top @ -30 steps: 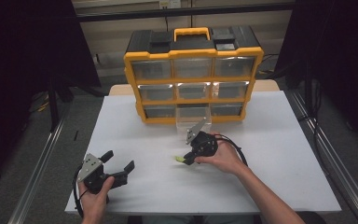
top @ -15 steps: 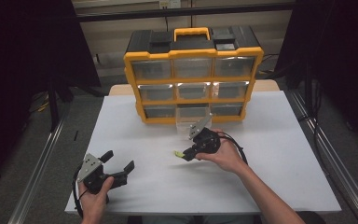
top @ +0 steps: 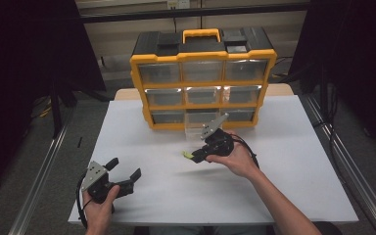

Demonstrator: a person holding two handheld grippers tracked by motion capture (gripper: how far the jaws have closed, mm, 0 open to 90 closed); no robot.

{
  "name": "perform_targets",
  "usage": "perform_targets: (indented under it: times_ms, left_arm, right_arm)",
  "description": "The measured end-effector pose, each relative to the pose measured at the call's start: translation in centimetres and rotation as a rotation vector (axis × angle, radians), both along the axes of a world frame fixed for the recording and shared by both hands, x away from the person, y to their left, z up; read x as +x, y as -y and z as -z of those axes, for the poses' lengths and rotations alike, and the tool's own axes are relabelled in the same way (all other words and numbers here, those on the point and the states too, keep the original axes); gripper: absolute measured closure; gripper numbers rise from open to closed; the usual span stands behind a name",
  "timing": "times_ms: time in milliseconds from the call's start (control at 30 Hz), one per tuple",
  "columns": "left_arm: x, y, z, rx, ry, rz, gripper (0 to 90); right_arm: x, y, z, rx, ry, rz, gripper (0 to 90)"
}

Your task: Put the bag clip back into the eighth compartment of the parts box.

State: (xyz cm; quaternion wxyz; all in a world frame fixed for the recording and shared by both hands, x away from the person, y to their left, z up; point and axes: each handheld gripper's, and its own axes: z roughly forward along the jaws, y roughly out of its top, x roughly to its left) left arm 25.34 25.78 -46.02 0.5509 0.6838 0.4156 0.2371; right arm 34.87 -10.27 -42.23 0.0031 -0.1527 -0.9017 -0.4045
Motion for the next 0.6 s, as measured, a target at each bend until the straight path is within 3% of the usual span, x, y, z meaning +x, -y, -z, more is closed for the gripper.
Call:
perform_targets:
  times_ms: [167, 233, 267, 600]
  left_arm:
    - [0.0, 0.0, 0.0, 0.001, -0.001, 0.003, 5.5]
    - [0.0, 0.1, 0.0, -0.017, 0.003, -0.003, 5.5]
    - [0.0, 0.0, 0.0, -0.001, 0.003, 0.004, 5.5]
    - [-0.1, 0.0, -0.1, -0.002, 0.011, 0.013, 5.5]
  right_arm:
    - [0.2, 0.1, -0.8, 0.016, 0.005, 0.0, 78.7]
    - [0.2, 0.1, -1.3, 0.02, 0.013, 0.0, 78.7]
    - [0.2, 0.1, -1.5, 0.021, 0.012, -0.002, 78.7]
    - [0.5, 0.9, -3.5, 0.048, 0.036, 0.012, 78.7]
